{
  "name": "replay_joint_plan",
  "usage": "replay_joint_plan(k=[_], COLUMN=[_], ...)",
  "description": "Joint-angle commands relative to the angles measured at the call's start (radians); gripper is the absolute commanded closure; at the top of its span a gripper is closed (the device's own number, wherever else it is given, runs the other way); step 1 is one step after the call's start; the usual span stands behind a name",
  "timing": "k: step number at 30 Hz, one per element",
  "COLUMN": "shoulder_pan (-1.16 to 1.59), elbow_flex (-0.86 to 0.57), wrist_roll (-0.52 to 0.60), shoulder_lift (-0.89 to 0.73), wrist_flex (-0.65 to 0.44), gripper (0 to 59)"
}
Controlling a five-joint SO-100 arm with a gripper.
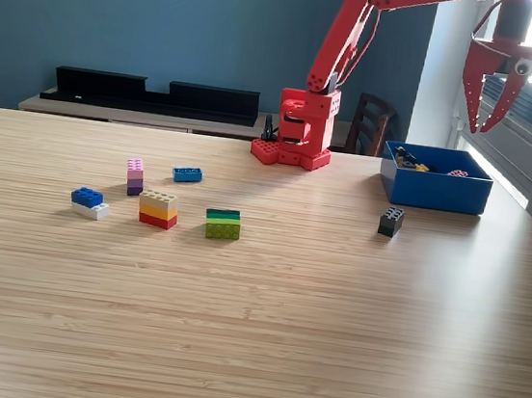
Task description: Grasp a lego block and put it in the bin.
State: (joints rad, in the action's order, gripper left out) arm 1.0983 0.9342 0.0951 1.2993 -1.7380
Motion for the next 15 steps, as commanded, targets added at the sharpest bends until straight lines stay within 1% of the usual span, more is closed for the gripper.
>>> replay_joint_plan(k=[1, 5, 7, 11, 15], shoulder_pan=[-0.212, -0.379, -0.446, -0.546, -0.624], elbow_flex=[-0.029, -0.009, -0.035, -0.100, -0.118], wrist_roll=[0.037, 0.000, -0.020, -0.021, -0.017], shoulder_lift=[0.023, 0.021, 0.021, 0.011, 0.011], wrist_flex=[-0.049, -0.046, -0.046, -0.044, -0.044], gripper=[58.6, 58.6, 58.6, 58.6, 58.6])
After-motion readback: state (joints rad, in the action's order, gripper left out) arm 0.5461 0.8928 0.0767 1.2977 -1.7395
